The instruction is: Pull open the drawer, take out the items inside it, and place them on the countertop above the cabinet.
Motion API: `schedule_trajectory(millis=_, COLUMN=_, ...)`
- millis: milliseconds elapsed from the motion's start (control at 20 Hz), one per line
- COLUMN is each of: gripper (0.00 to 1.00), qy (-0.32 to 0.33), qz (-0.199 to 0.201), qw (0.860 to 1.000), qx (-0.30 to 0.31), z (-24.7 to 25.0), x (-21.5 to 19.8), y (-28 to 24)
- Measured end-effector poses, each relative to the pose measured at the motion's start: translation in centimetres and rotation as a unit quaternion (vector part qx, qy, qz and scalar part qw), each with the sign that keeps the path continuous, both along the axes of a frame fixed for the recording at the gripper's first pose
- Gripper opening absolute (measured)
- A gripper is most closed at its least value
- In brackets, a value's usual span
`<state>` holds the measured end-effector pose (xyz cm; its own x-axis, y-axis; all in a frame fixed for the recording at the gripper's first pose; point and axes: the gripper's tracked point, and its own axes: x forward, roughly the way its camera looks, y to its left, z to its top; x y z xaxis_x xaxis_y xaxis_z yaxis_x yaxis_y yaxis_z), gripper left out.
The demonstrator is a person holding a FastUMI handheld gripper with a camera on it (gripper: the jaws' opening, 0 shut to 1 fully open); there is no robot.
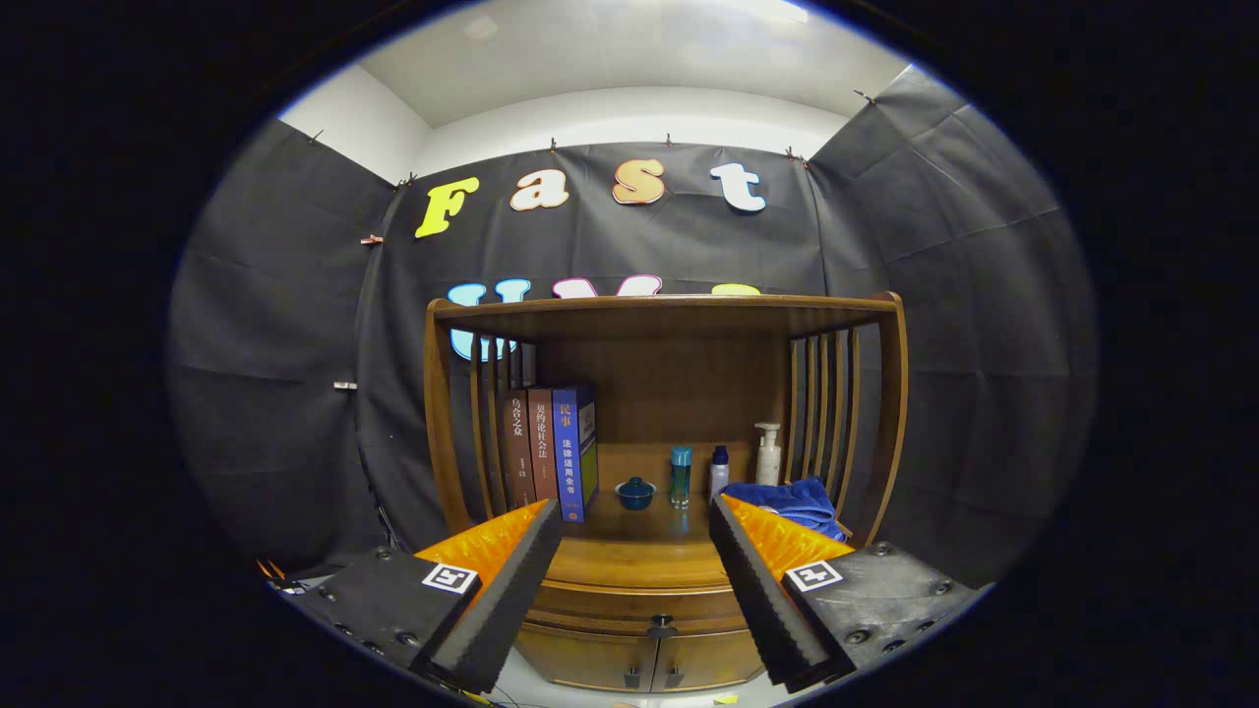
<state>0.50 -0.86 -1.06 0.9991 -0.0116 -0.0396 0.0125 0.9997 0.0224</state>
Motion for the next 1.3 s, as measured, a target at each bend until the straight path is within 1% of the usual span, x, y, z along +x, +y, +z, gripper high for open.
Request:
schedule_trajectory(millis=450, gripper=0.98, qy=-0.006, qz=-0.006, qw=1.0, qx=-0.002, z=0.2, x=0.0, y=-0.5)
schedule_trajectory(millis=700, gripper=0.98, qy=0.0, qz=-0.007, qw=1.0, qx=-0.006, z=-0.5, x=0.1, y=-0.5)
schedule_trajectory(millis=1000, gripper=0.98, qy=0.019, qz=-0.001, qw=1.0, qx=-0.001, z=-3.1, x=1.0, y=-0.5)
schedule_trajectory(millis=1300, gripper=0.98, qy=0.071, qz=-0.014, qw=0.997, qx=0.019, z=-8.6, x=3.2, y=-1.5)
